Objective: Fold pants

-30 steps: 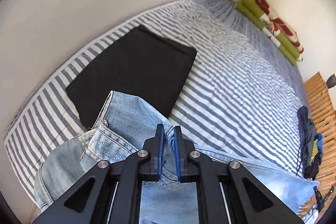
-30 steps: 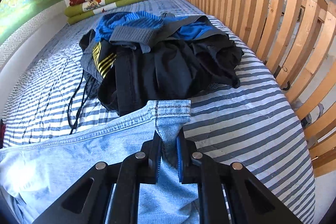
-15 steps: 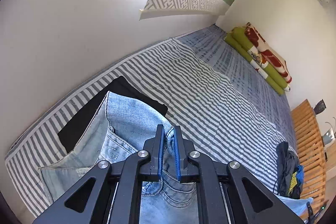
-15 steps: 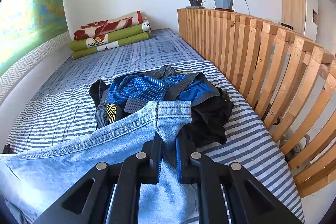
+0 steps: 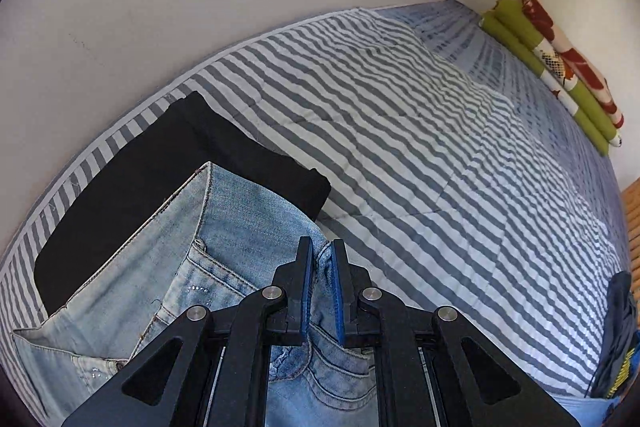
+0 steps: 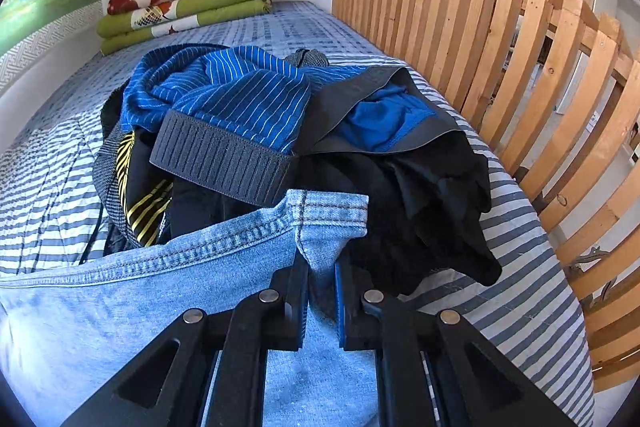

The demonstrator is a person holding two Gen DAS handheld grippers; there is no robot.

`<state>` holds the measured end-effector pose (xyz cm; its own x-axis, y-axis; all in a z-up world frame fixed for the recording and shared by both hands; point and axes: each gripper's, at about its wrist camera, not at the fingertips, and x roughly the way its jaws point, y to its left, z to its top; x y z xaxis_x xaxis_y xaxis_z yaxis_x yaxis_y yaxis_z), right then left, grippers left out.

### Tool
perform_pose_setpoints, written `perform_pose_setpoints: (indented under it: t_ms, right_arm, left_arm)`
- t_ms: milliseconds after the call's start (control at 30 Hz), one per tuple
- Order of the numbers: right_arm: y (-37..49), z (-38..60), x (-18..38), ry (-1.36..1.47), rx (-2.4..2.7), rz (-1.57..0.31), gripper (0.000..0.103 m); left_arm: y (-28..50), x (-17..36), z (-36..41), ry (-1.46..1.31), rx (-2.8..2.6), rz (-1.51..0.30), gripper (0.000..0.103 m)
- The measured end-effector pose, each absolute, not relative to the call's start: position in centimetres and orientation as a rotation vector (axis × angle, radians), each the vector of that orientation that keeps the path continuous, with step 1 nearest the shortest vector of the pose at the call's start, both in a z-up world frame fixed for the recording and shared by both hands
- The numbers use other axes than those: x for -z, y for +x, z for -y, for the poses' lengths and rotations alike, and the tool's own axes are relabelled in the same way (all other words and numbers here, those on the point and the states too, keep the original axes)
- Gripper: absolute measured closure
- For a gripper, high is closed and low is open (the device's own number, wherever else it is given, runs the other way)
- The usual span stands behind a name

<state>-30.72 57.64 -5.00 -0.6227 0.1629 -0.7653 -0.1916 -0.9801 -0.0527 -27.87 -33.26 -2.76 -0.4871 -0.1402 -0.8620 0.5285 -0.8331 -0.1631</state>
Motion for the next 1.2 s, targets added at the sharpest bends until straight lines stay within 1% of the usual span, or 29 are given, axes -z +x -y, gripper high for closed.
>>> perform_pose_setpoints:
  t_ms: [33,67,100,133,167,200,267,400,433,467,533,567,733,833,933,1100,1200]
  right_arm:
    - [-31.0,-57.6,5.2,-1.263,-2.665,-0.042,0.093]
    - [-31.2,-57.7,5.2,-1.279,-2.67,-0.045,0.09]
    - [-31.2,-58.0,5.0,-1.293,-2.67,-0.065,0.088]
    - [-31.3,-58.6,4.7,-1.311,-2.674,-0.114,0.086]
    - [-31.0,-59.4,4.3,-1.319,-2.693,-0.183,0.08]
    - [-30.4,-60.4,3.6,-1.303,-2.712,-0.244,0.071]
    - [-28.6,-62.4,2.1,-1.239,-2.717,-0.321,0.063]
    - [-24.0,-66.3,-0.2,-1.232,-2.705,-0.535,0.063]
    - [-22.7,-66.9,-0.6,-1.237,-2.707,-0.57,0.063]
    - [-21.3,-67.4,-0.9,-1.246,-2.71,-0.598,0.063]
    - [-18.6,-67.5,-1.1,-1.313,-2.712,-0.621,0.063]
    - [-17.0,-67.3,-1.1,-1.351,-2.717,-0.623,0.063]
    - [-9.5,-64.2,0.6,-1.566,-2.743,-0.631,0.062]
    - [-6.0,-61.4,1.7,-1.646,-2.782,-0.577,0.061]
    - [-4.0,-57.9,2.7,-1.716,-2.812,-0.408,0.054]
    - [-2.8,-53.7,4.7,-1.864,-2.803,-0.222,0.054]
    - [-2.3,-51.9,5.6,-1.885,-2.802,-0.043,0.054]
  left_arm:
    - [-28.4,3.2,33.3,1.317,2.338,-0.593,0.086]
    - [-28.5,3.2,33.2,1.332,2.342,-0.604,0.077]
    - [-28.6,3.0,32.9,1.348,2.347,-0.611,0.072]
    - [-28.4,2.7,32.6,1.356,2.369,-0.611,0.068]
    - [-28.2,2.0,32.3,1.359,2.391,-0.597,0.068]
    - [-27.5,1.1,32.0,1.358,2.406,-0.579,0.067]
    - [-26.2,-0.8,31.7,1.348,2.447,-0.573,0.062]
    - [-22.1,-5.1,31.7,1.296,2.505,-0.548,0.061]
    - [-20.7,-6.1,31.9,1.28,2.519,-0.561,0.059]
    - [-19.2,-7.1,32.1,1.268,2.536,-0.577,0.054]
    - [-15.8,-8.7,32.6,1.242,2.556,-0.581,0.047]
    - [-14.2,-9.1,33.0,1.237,2.558,-0.57,0.045]
    - [-6.2,-9.3,34.9,1.26,2.534,-0.497,0.045]
    - [-1.9,-7.8,36.6,1.295,2.492,-0.533,0.045]
    - [1.8,-5.6,38.6,1.319,2.437,-0.589,0.045]
    - [6.4,-1.5,41.0,1.381,2.338,-0.611,0.04]
    - [8.0,1.4,41.6,1.428,2.296,-0.66,0.04]
